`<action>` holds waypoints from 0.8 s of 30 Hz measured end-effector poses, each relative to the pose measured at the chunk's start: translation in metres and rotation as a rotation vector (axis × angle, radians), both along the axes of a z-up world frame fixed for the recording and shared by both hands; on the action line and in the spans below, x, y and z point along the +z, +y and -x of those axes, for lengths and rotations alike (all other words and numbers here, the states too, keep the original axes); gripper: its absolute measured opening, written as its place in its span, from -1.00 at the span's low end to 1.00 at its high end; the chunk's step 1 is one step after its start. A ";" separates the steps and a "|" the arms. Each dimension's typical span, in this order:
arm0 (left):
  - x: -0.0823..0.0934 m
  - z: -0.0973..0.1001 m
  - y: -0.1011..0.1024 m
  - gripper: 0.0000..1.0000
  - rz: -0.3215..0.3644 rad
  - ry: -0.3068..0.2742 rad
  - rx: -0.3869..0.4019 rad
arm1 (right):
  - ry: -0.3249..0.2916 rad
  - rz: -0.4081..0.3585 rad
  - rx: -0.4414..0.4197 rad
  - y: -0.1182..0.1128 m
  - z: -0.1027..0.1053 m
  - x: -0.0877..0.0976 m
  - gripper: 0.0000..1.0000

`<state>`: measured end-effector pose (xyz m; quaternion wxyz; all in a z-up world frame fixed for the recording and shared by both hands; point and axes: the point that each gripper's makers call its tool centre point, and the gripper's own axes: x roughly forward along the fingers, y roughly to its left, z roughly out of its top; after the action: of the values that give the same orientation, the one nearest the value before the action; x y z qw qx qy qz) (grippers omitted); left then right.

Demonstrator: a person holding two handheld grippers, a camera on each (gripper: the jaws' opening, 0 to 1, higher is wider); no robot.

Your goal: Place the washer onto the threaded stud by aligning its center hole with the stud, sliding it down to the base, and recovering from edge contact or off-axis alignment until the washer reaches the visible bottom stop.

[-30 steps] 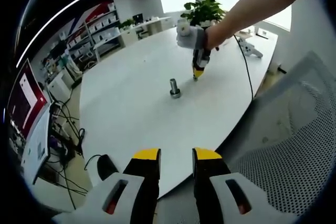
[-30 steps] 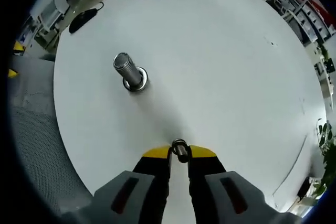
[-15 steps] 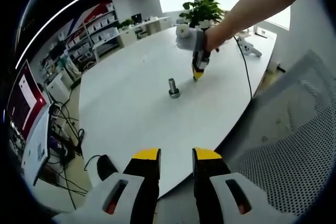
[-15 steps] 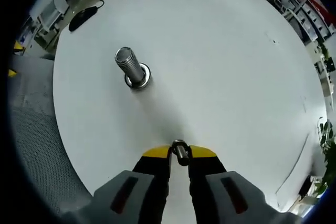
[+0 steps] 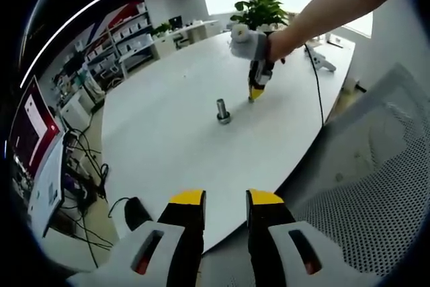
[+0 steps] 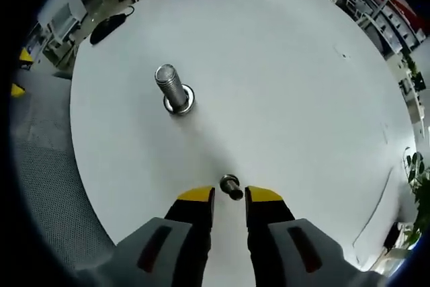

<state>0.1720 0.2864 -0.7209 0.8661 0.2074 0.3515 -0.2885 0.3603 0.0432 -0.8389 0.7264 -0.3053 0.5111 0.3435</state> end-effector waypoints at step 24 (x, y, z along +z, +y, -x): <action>0.012 -0.002 -0.007 -0.51 0.082 -0.025 0.003 | -0.289 -0.222 -0.207 -0.024 0.051 0.091 -0.50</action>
<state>0.1740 0.2798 -0.7090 0.8786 0.1750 0.3290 -0.2987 0.3093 0.0193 -0.7475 0.8528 -0.2151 0.3893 0.2738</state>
